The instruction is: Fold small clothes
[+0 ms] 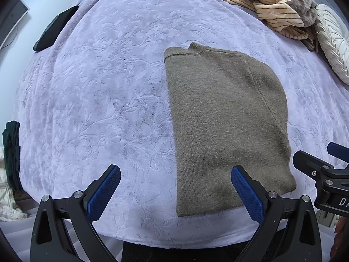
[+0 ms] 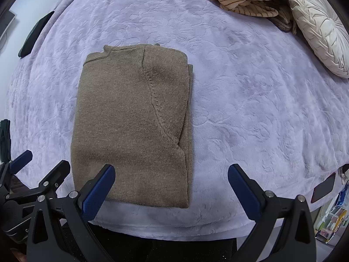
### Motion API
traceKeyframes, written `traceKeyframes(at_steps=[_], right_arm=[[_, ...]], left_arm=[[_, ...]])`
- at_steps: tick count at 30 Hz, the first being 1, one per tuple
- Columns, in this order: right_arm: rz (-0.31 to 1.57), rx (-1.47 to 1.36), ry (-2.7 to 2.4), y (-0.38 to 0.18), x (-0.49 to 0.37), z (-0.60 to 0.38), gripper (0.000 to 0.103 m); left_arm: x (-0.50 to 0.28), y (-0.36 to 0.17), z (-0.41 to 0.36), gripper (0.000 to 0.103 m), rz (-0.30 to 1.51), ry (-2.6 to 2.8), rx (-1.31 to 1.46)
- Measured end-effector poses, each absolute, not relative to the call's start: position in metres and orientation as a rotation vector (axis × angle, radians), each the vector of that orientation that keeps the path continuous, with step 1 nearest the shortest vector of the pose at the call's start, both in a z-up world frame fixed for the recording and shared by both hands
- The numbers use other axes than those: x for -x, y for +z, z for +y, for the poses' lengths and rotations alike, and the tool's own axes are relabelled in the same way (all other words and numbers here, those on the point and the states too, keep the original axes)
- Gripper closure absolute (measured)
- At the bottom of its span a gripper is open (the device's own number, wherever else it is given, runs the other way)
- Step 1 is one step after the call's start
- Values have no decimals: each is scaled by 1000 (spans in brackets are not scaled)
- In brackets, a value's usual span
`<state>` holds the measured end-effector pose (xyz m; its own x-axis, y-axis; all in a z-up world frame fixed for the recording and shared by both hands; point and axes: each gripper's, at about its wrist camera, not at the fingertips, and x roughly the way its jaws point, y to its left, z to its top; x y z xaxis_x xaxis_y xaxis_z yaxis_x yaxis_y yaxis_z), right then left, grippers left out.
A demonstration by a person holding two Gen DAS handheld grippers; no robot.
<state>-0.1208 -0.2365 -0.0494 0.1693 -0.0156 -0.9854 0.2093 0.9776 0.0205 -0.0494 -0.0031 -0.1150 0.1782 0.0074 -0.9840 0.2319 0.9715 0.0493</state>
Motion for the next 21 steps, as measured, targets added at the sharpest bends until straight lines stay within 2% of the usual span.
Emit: traceKeyframes(at_steps=[21], right_arm=[[1400,-147,-141,-51,112,-237,0]], left_arm=[[48,-114,-5,2,1357,-179,-227]])
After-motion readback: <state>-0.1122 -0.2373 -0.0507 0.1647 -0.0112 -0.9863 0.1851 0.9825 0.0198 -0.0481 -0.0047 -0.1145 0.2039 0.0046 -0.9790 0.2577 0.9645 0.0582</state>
